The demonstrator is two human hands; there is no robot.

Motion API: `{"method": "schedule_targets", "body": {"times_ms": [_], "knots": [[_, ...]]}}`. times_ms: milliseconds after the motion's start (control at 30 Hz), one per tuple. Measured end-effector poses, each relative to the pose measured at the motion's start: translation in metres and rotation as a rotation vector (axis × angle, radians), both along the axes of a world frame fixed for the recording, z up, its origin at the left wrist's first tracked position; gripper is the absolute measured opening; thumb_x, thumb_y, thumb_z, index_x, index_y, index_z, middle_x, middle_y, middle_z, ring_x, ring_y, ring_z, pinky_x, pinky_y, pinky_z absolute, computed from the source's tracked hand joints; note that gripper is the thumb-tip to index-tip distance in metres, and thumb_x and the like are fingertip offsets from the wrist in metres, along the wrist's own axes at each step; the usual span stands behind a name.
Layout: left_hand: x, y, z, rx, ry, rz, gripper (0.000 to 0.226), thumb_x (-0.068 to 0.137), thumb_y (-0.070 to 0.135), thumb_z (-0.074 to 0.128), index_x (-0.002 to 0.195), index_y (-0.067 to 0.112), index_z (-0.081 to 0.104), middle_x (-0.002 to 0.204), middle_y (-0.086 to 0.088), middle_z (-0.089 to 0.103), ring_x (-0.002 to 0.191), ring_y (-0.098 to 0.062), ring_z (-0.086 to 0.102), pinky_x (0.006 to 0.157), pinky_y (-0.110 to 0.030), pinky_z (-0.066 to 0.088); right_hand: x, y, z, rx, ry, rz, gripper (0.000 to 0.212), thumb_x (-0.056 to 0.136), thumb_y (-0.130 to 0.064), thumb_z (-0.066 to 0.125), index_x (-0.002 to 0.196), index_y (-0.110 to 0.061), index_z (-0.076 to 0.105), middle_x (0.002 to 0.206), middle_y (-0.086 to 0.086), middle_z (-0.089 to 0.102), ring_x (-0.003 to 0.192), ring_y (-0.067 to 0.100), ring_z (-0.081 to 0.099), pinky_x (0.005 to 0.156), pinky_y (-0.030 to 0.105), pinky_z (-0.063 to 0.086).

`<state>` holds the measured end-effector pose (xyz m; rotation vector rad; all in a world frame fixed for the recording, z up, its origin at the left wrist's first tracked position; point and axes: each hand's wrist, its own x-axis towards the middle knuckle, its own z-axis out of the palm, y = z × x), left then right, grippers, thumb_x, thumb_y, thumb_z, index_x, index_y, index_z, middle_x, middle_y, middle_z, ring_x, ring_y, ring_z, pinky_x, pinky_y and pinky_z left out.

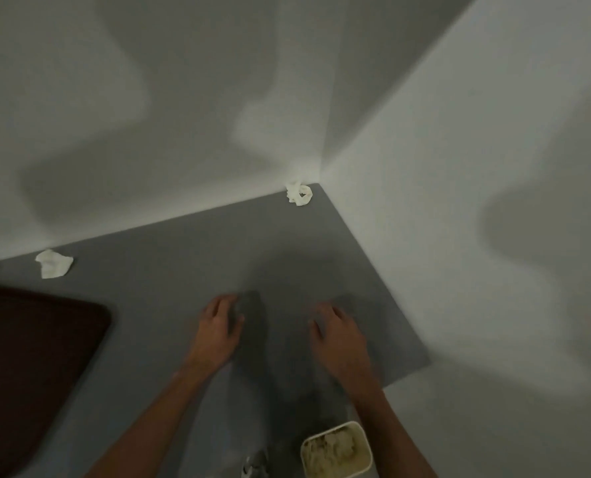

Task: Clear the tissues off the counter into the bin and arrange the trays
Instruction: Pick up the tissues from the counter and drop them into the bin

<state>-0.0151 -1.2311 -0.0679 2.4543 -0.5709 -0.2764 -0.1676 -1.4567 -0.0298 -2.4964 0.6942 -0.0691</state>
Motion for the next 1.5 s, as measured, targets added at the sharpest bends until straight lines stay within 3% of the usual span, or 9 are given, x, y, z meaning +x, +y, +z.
{"method": "schedule_targets", "body": {"times_ms": [167,300,533,833,1000,1100,1200,1333,1500], "knots": [[0.039,-0.011,-0.042,0.263,-0.198,-0.069,0.072,0.100,0.065,0.025,0.165,0.035,0.013,0.174,0.005,0.010,0.161,-0.022,0.001,0.130,-0.046,0.007,0.108,-0.038,-0.021,0.008,0.007,-0.037,0.043,0.103,-0.041,0.056,0.140,-0.020,0.057,0.141,0.013,0.059,0.123,0.039,0.061,0.102,0.047,0.053],[0.037,-0.018,-0.040,0.317,-0.266,-0.036,0.071,0.101,0.063,0.029,0.165,0.037,0.011,0.174,0.009,0.008,0.161,-0.018,-0.001,0.129,-0.047,0.008,0.201,-0.081,-0.018,-0.095,-0.025,-0.001,0.036,0.103,-0.029,0.058,0.136,-0.018,0.052,0.141,0.010,0.054,0.119,0.040,0.059,0.095,0.048,0.052],[0.040,-0.018,-0.050,0.329,-0.278,-0.034,0.072,0.099,0.062,0.034,0.164,0.035,0.017,0.174,0.008,0.009,0.161,-0.018,0.001,0.128,-0.050,0.013,0.306,-0.128,-0.046,-0.124,0.022,0.091,0.072,0.093,-0.003,0.052,0.160,-0.024,0.036,0.168,0.006,0.026,0.149,0.043,0.032,0.115,0.053,0.040],[0.041,-0.019,-0.046,0.322,-0.257,-0.029,0.071,0.101,0.062,0.031,0.165,0.037,0.012,0.174,0.009,0.005,0.161,-0.018,-0.003,0.129,-0.051,0.011,0.211,-0.047,-0.057,-0.021,-0.117,0.034,0.042,0.107,-0.034,0.039,0.133,-0.013,0.064,0.137,0.009,0.061,0.128,0.029,0.055,0.111,0.047,0.046],[0.040,-0.017,-0.035,0.307,-0.215,-0.059,0.070,0.103,0.063,0.030,0.164,0.039,0.007,0.174,0.012,0.001,0.160,-0.015,-0.009,0.129,-0.049,0.006,0.128,0.001,-0.039,0.140,-0.218,-0.036,0.020,0.098,-0.008,0.061,0.112,-0.015,0.073,0.108,0.000,0.069,0.095,0.010,0.062,0.081,0.007,0.042],[0.049,-0.011,-0.034,0.238,-0.115,-0.086,0.071,0.099,0.065,0.034,0.163,0.041,0.014,0.172,0.016,0.002,0.159,-0.012,-0.010,0.130,-0.048,0.000,0.090,0.013,-0.025,0.256,-0.302,-0.104,0.026,0.093,-0.006,0.069,0.113,-0.022,0.077,0.111,-0.009,0.076,0.094,-0.003,0.066,0.091,0.015,0.054],[0.055,-0.006,-0.022,-0.076,0.104,-0.053,0.063,0.096,0.057,0.047,0.154,0.032,0.044,0.164,0.009,0.036,0.157,-0.017,0.023,0.128,-0.051,0.020,0.067,0.017,0.003,0.426,-0.284,-0.159,0.018,0.093,-0.020,0.072,0.105,-0.031,0.081,0.102,-0.014,0.078,0.096,0.004,0.074,0.087,0.032,0.061],[0.033,-0.013,0.018,-0.553,0.494,0.084,0.035,0.105,0.036,0.056,0.137,0.023,0.062,0.131,0.003,0.070,0.124,-0.015,0.064,0.110,-0.043,0.047,0.052,0.026,0.054,0.889,-0.363,-0.259,0.016,0.094,-0.002,0.071,0.101,-0.012,0.081,0.099,0.004,0.081,0.096,0.018,0.077,0.086,0.033,0.060],[-0.006,-0.033,0.080,-0.945,1.149,0.371,0.059,0.104,0.059,0.039,0.129,0.013,0.066,0.126,-0.016,0.072,0.112,-0.035,0.069,0.099,-0.052,0.055,0.048,0.041,0.082,1.230,-0.395,-0.349,0.013,0.096,0.002,0.069,0.106,0.002,0.077,0.109,0.022,0.077,0.109,0.032,0.075,0.099,0.036,0.059]]}}
